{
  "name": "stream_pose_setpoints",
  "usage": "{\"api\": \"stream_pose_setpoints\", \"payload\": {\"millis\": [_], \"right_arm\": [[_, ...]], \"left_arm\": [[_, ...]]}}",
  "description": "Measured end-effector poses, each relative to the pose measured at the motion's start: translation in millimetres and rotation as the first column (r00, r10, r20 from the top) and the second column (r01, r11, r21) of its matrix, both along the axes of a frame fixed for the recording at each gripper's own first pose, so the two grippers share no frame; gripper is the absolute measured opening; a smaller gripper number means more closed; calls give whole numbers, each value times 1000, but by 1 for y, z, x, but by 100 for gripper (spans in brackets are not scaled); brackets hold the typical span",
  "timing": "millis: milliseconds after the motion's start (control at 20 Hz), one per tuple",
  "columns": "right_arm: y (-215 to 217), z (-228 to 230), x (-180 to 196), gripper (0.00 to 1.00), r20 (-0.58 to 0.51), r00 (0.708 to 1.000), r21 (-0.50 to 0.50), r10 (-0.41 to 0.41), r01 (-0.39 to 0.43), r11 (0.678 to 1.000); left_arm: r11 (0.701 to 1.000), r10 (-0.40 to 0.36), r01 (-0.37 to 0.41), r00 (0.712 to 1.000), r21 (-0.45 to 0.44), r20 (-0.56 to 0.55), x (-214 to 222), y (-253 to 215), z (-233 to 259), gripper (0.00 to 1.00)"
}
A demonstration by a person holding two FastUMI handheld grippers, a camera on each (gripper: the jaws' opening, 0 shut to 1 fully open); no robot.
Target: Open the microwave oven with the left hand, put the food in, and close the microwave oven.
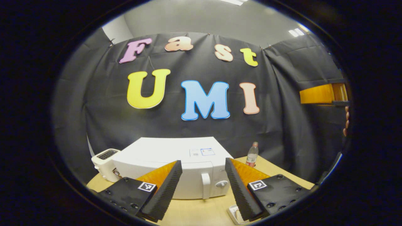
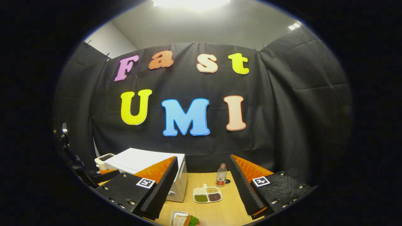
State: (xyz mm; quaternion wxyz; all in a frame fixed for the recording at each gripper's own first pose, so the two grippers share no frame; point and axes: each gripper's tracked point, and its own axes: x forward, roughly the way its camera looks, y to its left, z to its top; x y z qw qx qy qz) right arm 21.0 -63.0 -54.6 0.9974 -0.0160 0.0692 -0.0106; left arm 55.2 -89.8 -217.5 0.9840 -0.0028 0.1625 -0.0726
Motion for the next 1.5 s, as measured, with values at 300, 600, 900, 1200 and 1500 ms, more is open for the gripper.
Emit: {"api": "stream_pose_setpoints", "payload": {"millis": [300, 600, 900, 1200, 1500], "right_arm": [[-18, -6, 11, 96, -22, 1000, -4, 3, -3, 1000], [-33, -19, 18, 96, -59, 998, -23, -8, 7, 1000], [-41, -29, 23, 96, -87, 996, -22, -28, 26, 999], [-42, -35, 17, 96, -93, 995, -6, -48, 47, 999], [-45, -36, 5, 96, -99, 993, -1, -65, 65, 998]], "left_arm": [[1000, 0, 1, 990, 5, -141, 13, -8, -100, 85], [1000, 21, -16, 975, 24, -221, 34, -8, -156, 78], [999, -12, 21, 967, 32, -255, 50, -22, -174, 55], [1000, 21, -16, 957, 21, -290, 49, -19, -175, 24], [1000, 25, -25, 950, 3, -310, 47, -19, -172, 12]]}}
